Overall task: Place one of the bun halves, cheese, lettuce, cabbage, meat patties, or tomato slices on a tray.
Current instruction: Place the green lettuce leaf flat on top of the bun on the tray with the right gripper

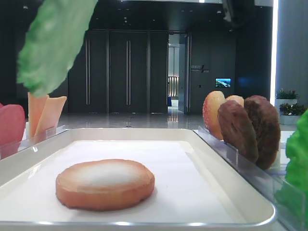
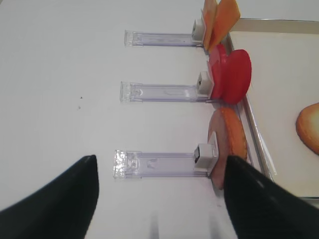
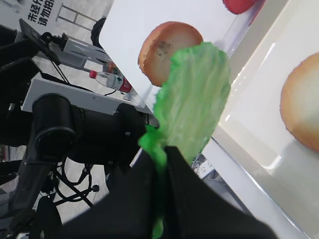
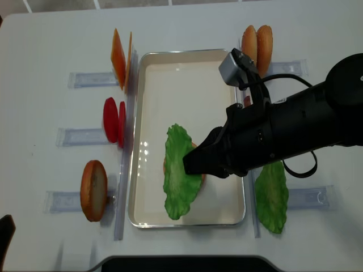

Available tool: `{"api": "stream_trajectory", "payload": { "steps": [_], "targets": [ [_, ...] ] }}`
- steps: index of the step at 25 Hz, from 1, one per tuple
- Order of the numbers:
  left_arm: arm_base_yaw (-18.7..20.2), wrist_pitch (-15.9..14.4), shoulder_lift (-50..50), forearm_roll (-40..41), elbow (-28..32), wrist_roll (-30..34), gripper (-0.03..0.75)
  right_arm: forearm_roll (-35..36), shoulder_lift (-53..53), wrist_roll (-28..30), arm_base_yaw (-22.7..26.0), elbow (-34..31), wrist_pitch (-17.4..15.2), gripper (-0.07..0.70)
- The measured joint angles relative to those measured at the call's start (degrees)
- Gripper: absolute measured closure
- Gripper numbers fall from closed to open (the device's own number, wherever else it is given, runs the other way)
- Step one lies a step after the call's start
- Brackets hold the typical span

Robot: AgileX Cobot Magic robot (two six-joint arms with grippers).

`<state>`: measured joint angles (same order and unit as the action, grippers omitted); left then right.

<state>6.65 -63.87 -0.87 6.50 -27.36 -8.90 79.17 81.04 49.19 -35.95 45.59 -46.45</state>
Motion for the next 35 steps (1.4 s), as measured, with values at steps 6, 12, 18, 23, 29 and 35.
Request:
{"api": "stream_trajectory", "payload": {
  "steps": [6, 12, 18, 23, 29, 35],
  "targets": [
    [0.0, 0.0, 0.0, 0.0, 0.0, 0.0, 0.118, 9.57, 5.75, 11.41, 0.0, 0.0, 0.26, 0.619],
    [0.0, 0.0, 0.0, 0.0, 0.0, 0.0, 0.118, 19.15, 10.45, 20.41, 0.0, 0.0, 0.75, 0.619],
    [0.0, 0.0, 0.0, 0.0, 0.0, 0.0, 0.118, 23.66, 14.32, 24.2, 0.0, 0.53, 0.99, 0.621],
    [0.0, 0.0, 0.0, 0.0, 0.0, 0.0, 0.118, 24.03, 16.57, 24.5, 0.0, 1.12, 1.16, 0.621],
    [0.0, 0.0, 0.0, 0.0, 0.0, 0.0, 0.118, 24.03, 18.89, 25.24, 0.0, 1.12, 1.2, 0.621],
    [0.0, 0.0, 0.0, 0.0, 0.0, 0.0, 0.118, 23.83, 19.08, 25.46, 0.0, 1.14, 3.49, 0.621]
  ]
}}
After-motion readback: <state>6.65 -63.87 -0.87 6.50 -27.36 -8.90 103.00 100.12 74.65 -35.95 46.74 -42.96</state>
